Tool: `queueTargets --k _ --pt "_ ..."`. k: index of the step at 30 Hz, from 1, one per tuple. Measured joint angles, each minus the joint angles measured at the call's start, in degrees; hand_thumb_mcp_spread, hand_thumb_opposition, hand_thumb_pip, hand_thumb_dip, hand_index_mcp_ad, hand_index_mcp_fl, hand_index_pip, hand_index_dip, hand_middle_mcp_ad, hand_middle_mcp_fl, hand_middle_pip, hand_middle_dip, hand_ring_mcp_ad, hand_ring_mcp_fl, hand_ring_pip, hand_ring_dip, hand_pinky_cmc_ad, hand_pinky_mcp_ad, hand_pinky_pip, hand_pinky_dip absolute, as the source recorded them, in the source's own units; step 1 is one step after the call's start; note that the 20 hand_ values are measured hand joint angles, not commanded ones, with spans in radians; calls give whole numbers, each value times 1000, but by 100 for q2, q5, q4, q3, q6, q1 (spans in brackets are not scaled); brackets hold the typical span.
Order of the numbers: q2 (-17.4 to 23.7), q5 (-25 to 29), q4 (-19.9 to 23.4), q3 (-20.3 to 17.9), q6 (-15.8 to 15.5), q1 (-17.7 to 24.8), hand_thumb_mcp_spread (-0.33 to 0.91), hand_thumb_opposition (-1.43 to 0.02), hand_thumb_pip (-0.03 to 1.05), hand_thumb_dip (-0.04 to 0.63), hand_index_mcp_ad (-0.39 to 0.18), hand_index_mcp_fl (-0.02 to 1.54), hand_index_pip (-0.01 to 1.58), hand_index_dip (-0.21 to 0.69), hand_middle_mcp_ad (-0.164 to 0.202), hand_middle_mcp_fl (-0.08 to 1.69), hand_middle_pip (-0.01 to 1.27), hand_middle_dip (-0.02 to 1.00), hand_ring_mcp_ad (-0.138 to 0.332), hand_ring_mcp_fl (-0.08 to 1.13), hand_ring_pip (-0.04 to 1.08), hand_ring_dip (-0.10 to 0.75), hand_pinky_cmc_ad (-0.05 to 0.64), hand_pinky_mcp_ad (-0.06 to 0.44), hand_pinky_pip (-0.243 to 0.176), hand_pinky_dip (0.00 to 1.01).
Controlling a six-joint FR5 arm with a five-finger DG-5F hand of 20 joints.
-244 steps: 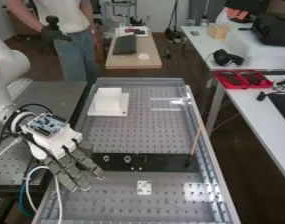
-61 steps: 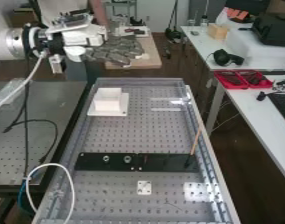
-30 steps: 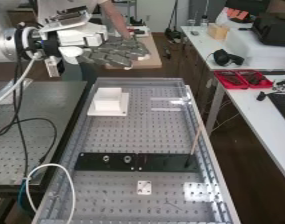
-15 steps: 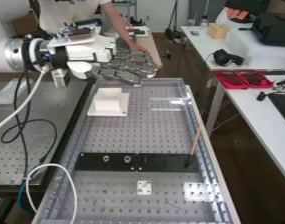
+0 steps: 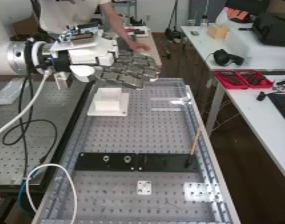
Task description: Grab the smaller nut and place it in the white container
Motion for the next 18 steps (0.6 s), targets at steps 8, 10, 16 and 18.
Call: queueTargets --k 8,10,16,18 --pt "43 66 -76 32 1 68 265 -761 585 173 -168 274 120 136 68 86 138 192 211 12 98 -31 309 176 -93 340" --pt "60 63 -93 46 4 78 265 -761 585 173 -168 274 120 136 68 86 138 192 211 12 101 -31 309 176 -93 340" --pt "106 16 -107 73 -18 121 265 -761 585 173 -168 274 120 134 68 86 138 192 211 12 98 -31 309 176 -93 340" --pt "144 12 -103 63 -42 158 265 -761 585 173 -168 274 120 138 68 86 138 192 211 12 101 -31 309 176 -93 340"
